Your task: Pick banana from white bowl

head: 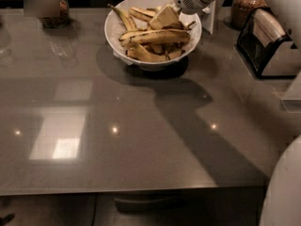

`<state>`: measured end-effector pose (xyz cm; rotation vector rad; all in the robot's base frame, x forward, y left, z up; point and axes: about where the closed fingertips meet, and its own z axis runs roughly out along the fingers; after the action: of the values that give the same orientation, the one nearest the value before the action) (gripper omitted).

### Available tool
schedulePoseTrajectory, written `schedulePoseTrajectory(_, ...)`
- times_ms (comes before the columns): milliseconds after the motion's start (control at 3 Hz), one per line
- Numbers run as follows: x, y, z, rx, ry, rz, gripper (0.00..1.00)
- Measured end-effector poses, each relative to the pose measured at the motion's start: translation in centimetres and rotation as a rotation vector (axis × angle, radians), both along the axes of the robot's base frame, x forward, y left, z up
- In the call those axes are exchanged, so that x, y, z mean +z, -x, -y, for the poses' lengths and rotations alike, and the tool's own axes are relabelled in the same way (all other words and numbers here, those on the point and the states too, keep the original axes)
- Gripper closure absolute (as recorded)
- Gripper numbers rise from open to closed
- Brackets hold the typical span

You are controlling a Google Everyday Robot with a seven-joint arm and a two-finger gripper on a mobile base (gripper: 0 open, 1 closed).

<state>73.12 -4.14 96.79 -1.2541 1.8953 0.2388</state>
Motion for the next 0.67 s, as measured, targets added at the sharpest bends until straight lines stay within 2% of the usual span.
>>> schedulePoseTrajectory(333,-1.05,-0.05,-0.43,0.017,0.018,-0.032,0.53)
schedulePoseTrajectory(667,-0.86,0.08,-0.44,0.017,0.018,-0.032,0.71)
